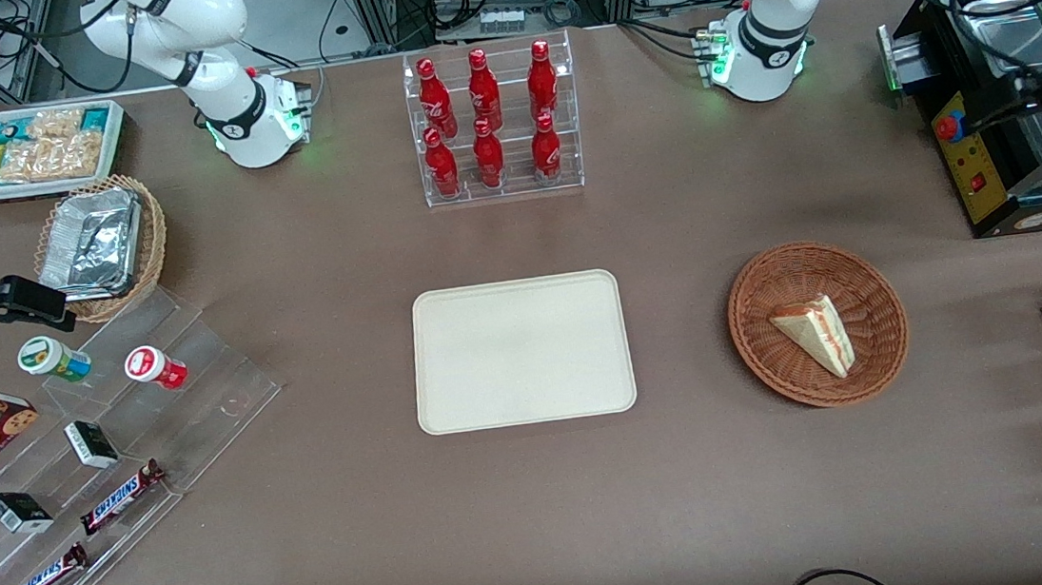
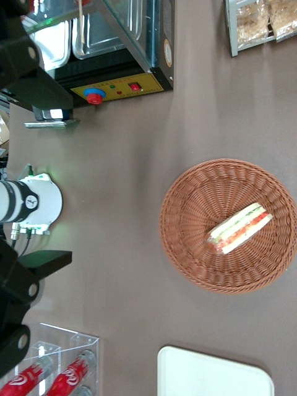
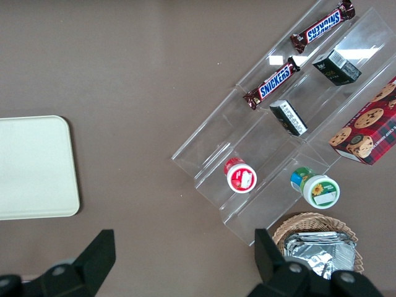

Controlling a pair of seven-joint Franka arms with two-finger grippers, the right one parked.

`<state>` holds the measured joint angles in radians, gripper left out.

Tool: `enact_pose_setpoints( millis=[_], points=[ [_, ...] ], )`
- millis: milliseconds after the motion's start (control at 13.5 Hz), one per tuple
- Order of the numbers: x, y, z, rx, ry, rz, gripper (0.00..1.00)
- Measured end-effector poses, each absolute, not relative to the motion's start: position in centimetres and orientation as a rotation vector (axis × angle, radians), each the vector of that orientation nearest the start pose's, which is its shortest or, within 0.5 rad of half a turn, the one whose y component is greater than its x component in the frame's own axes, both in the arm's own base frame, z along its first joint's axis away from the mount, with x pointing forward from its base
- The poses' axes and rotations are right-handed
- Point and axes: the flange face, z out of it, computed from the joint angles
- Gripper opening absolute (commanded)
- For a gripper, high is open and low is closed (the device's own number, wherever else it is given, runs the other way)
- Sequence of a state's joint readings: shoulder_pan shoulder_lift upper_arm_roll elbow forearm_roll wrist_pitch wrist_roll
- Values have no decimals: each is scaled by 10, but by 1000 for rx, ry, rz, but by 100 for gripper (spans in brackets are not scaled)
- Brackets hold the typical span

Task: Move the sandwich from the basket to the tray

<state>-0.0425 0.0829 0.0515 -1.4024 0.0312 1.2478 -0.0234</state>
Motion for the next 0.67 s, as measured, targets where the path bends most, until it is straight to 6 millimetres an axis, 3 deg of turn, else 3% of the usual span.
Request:
enact_pose_setpoints(
  millis=[296,667],
  points=[
    [580,5,540,-3050,-320,327,100],
    [590,0,469,-3029,-610,266,100]
  ],
)
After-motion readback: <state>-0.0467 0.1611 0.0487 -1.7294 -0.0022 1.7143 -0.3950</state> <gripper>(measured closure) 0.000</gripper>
